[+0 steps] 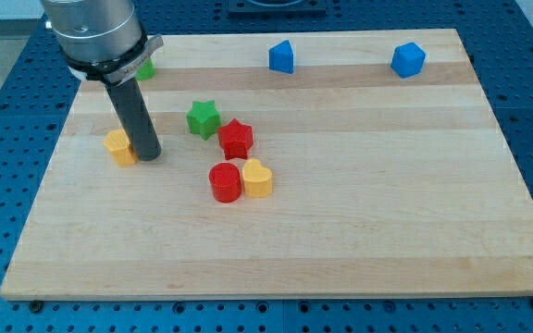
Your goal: Place the red star to the bottom left of the board
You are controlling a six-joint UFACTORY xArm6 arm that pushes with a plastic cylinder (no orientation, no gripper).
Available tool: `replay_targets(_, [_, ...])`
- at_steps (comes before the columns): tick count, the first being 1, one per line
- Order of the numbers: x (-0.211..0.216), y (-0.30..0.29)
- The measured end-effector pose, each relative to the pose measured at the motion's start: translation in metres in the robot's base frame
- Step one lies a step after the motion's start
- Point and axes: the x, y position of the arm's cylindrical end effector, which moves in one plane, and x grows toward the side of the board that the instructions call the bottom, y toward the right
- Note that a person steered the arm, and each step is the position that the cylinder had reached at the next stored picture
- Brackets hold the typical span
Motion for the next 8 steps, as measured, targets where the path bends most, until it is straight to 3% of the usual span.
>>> replay_targets(2, [0.0, 0.041])
replay_targets(4, [-0.003, 0.043])
replay_targets(8, [-0.056, 0.117])
